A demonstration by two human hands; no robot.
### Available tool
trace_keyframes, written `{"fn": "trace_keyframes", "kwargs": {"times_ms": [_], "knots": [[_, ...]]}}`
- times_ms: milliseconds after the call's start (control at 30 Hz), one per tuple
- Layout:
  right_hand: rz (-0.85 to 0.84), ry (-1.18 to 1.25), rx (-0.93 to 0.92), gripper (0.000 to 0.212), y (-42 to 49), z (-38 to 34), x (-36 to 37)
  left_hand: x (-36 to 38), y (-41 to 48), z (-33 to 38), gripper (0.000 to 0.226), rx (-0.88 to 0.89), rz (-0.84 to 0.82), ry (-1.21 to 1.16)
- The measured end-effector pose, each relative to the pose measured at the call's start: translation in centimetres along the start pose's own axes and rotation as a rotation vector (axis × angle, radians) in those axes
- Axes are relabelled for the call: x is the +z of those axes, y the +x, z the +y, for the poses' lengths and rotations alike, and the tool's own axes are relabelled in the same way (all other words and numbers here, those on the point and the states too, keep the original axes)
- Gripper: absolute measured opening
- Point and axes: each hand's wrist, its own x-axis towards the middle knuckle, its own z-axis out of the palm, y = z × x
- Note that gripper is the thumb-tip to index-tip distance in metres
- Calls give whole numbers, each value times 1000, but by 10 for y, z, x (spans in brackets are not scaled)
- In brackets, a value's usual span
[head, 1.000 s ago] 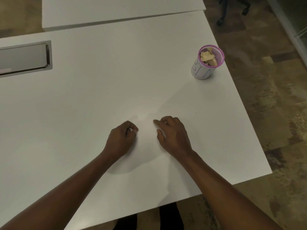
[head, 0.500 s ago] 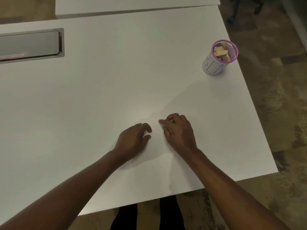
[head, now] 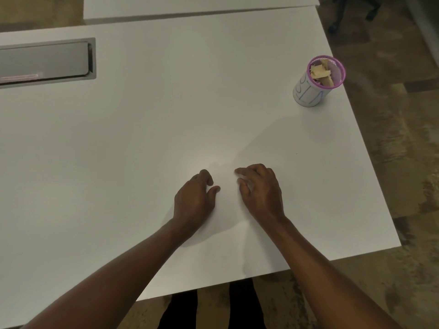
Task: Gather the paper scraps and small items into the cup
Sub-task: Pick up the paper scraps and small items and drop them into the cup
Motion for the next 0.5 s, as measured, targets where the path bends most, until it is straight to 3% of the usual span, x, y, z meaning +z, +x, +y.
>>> {"fn": "trace_keyframes", "kwargs": {"times_ms": [233, 500], "knots": [[-18, -40, 8, 16, 6, -5, -2, -3, 2, -2, 9, 32, 2, 52], [-236, -229, -149, 7, 32, -7, -7, -5, 5, -2, 10, 79, -7, 120]]}}
